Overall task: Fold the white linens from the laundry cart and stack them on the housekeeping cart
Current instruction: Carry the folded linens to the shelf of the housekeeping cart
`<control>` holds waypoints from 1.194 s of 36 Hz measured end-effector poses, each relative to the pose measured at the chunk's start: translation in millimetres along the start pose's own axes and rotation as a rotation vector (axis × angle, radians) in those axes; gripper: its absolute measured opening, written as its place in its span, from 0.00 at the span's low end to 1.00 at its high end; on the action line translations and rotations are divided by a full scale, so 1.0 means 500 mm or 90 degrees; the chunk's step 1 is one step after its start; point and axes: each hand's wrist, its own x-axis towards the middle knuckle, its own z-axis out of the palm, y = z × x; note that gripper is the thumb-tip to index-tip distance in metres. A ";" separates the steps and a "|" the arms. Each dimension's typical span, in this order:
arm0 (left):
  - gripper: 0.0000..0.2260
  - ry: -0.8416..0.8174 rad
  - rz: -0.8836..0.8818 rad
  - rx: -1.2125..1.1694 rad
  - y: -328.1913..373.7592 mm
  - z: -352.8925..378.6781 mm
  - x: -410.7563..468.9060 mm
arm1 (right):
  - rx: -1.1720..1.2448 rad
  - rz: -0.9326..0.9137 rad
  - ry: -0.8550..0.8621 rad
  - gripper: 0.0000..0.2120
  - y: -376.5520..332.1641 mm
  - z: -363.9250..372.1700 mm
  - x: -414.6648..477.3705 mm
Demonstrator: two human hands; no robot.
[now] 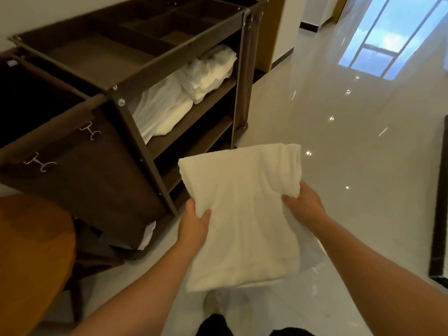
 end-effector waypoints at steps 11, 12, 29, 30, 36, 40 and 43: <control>0.14 0.110 -0.089 0.001 0.052 0.138 0.130 | -0.038 -0.045 -0.131 0.25 0.038 -0.013 0.296; 0.14 0.127 -0.102 -0.001 0.061 0.157 0.138 | -0.041 -0.053 -0.147 0.25 0.042 -0.018 0.329; 0.19 0.309 -0.250 -0.043 0.058 0.290 0.386 | -0.133 -0.149 -0.346 0.26 -0.048 0.080 0.755; 0.20 0.314 -0.254 -0.045 0.044 0.285 0.413 | -0.129 -0.154 -0.353 0.26 -0.054 0.108 0.780; 0.21 0.360 -0.273 -0.040 -0.039 0.272 0.548 | -0.136 -0.183 -0.377 0.25 -0.080 0.267 0.904; 0.17 0.405 -0.268 -0.032 -0.103 0.260 0.642 | -0.148 -0.230 -0.396 0.24 -0.094 0.384 0.993; 0.16 0.437 -0.269 -0.007 -0.155 0.254 0.713 | -0.149 -0.264 -0.420 0.21 -0.105 0.466 1.059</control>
